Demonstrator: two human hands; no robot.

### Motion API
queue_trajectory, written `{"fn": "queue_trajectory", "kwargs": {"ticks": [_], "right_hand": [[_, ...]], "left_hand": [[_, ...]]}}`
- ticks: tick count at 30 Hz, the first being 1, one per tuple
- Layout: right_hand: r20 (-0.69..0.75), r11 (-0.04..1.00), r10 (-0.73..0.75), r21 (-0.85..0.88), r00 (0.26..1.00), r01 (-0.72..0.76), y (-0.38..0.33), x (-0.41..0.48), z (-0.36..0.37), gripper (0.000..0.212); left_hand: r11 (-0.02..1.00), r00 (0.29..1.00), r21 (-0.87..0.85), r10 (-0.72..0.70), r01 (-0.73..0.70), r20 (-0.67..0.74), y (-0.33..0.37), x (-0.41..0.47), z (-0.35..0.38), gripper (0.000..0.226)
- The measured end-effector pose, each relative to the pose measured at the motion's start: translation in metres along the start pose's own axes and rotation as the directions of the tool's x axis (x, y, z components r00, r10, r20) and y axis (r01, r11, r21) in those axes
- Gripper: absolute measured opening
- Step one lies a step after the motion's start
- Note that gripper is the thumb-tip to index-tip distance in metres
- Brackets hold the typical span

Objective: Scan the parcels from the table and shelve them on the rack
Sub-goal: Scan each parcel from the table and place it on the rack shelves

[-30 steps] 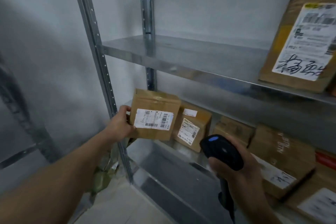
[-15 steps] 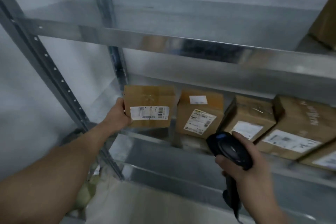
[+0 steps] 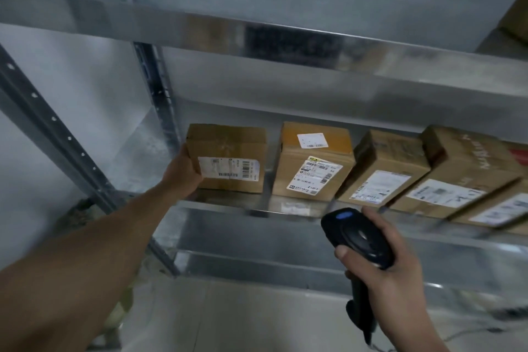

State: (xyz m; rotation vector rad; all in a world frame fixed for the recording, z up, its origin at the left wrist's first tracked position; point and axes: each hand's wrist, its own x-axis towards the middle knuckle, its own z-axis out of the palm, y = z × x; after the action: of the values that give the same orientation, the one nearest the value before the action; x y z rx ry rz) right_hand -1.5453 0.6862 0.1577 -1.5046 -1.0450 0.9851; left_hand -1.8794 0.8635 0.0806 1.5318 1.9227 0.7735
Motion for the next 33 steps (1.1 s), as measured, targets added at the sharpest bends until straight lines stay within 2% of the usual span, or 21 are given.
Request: {"fn": "queue_trajectory", "kwargs": {"ticks": [8, 13, 18, 23, 26, 30, 33], "right_hand": [[-0.019, 0.999, -0.002, -0.035, 1.0, 0.002, -0.004, -0.009, 0.001, 0.067], [-0.029, 1.0, -0.009, -0.014, 1.0, 0.009, -0.006, -0.011, 0.0, 0.063], [-0.038, 1.0, -0.012, -0.017, 0.999, 0.011, -0.011, -0.013, -0.003, 0.067], [-0.045, 1.0, -0.03, -0.002, 0.999, 0.03, -0.013, -0.02, -0.018, 0.07], [-0.033, 0.999, -0.054, 0.004, 0.998, 0.054, -0.016, -0.024, -0.032, 0.062], [-0.033, 0.997, -0.065, 0.032, 0.997, 0.066, -0.016, -0.036, -0.062, 0.062], [-0.039, 0.996, -0.076, 0.036, 0.996, 0.077, -0.014, -0.048, -0.094, 0.062]], "left_hand": [[1.0, 1.0, 0.023, -0.006, 0.006, 0.001, 0.005, 0.007, 0.008, 0.049], [0.999, 0.999, -0.016, -0.044, 0.044, -0.005, -0.003, -0.003, 0.007, 0.068], [0.991, 0.992, 0.03, -0.127, 0.127, -0.005, -0.005, -0.02, 0.009, 0.079], [0.972, 0.983, 0.148, -0.183, 0.184, -0.016, -0.003, -0.037, 0.014, 0.076], [0.958, 0.978, 0.199, -0.209, 0.209, -0.018, 0.001, -0.055, 0.016, 0.073], [0.946, 0.977, 0.251, -0.211, 0.205, -0.004, 0.006, -0.083, 0.021, 0.069], [0.93, 0.983, 0.325, -0.185, 0.171, 0.013, 0.026, -0.112, 0.034, 0.056]]}}
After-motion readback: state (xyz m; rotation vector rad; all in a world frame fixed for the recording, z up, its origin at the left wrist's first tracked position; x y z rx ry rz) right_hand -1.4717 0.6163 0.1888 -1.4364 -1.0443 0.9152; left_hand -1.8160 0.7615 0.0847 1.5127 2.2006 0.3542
